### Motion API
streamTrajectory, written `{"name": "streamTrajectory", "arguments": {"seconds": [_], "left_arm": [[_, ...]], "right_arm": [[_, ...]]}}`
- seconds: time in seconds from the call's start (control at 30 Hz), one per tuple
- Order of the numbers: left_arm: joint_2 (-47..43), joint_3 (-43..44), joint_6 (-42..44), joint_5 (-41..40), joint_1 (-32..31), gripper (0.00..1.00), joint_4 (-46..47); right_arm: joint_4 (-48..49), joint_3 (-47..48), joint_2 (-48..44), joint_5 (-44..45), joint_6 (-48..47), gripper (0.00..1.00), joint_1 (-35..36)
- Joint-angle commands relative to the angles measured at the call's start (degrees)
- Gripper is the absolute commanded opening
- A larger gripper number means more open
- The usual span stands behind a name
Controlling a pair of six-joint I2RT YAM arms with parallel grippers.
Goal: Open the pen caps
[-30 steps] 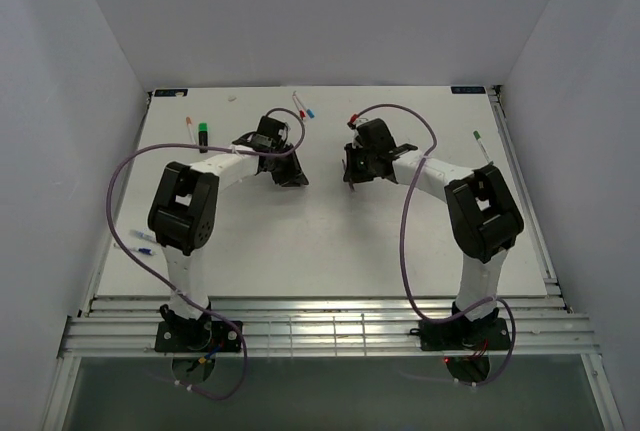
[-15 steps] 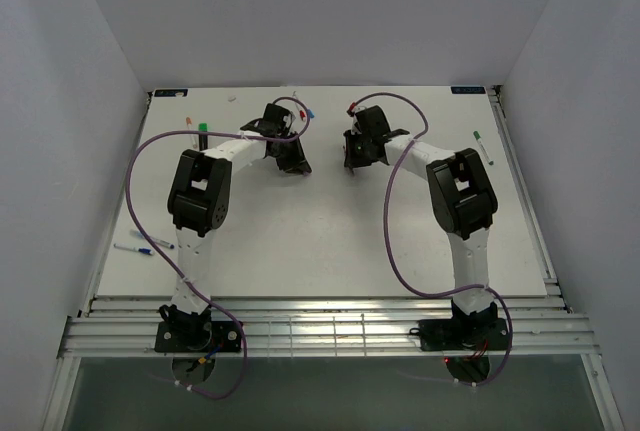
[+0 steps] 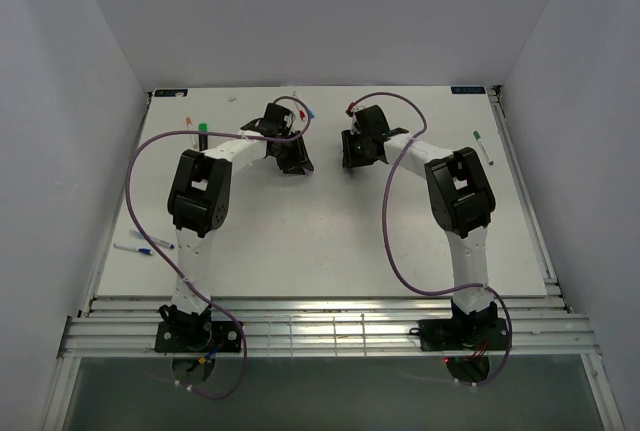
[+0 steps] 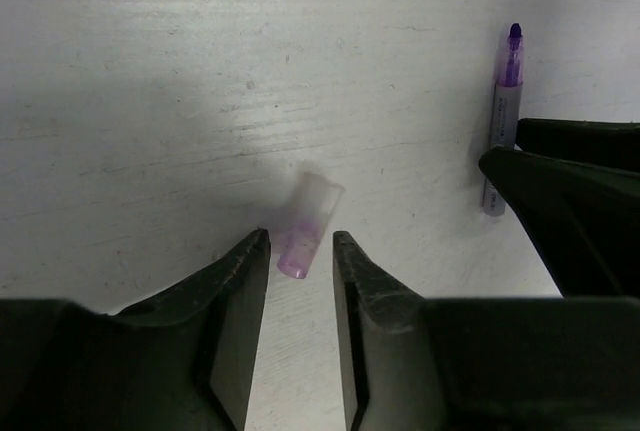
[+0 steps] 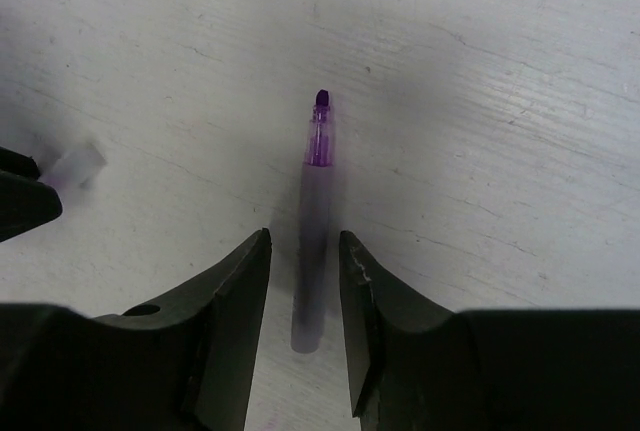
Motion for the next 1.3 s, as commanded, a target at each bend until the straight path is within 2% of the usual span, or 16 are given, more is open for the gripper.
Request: {"name": "streamTrajectory", "arguments": {"seconds": [0.0, 0.1, 0.2, 0.47, 0.6, 0.77, 0.9, 1.07, 1.17, 1.27], "left_arm": [[-1.1, -2.15, 1.7, -4.58, 0.6, 0.47, -4.79], [-2.15, -2.85, 1.61, -5.55, 0.69, 0.54, -4.7], [-3.2, -3.29, 1.97, -6.08, 1.04, 0.56, -4.61], [-5.58, -3.47, 3.02, -4.94, 1.83, 0.6, -3.74], [-7.86, -4.6, 3.2, -4.06, 1.83, 0.61, -2.77], [-12.43, -8.47, 2.32, -1.96, 1.83, 0.61, 0.65], [-15.94, -12.25, 0.39, 1.47, 1.83, 0.61, 6.09], [-17.62, -16.55, -1.98, 5.69, 1.83, 0.61, 10.84], [-20.51, -21.81, -4.88, 9.55, 1.75, 0.61, 18.82], [-23.23, -25.61, -7.96, 11.67, 1.66, 0.61, 23.41]], "right_arm": [[0.1, 0.86, 0.67, -0.89, -0.5, 0.4, -0.31], [0.71, 0.34, -0.2, -1.5, -0.41, 0.49, -0.31], [0.98, 1.55, -0.3, -1.42, -0.76, 0.54, -0.31], [-0.6, 3.23, -3.9, 1.48, -1.29, 0.64, -2.15], [-1.92, 1.04, -9.59, 5.52, -1.03, 0.67, -5.48], [-4.73, -1.42, -14.71, 12.73, -0.94, 0.68, -10.06], [-7.54, -1.86, -16.38, 16.16, 0.64, 0.68, -16.81], [-9.21, -3.18, -16.73, 20.63, 3.1, 0.68, -23.33], [-9.21, -2.84, -15.16, 22.4, 3.37, 0.68, -28.32], [-9.3, -0.38, -13.49, 23.72, 1.88, 0.69, -30.1]]}}
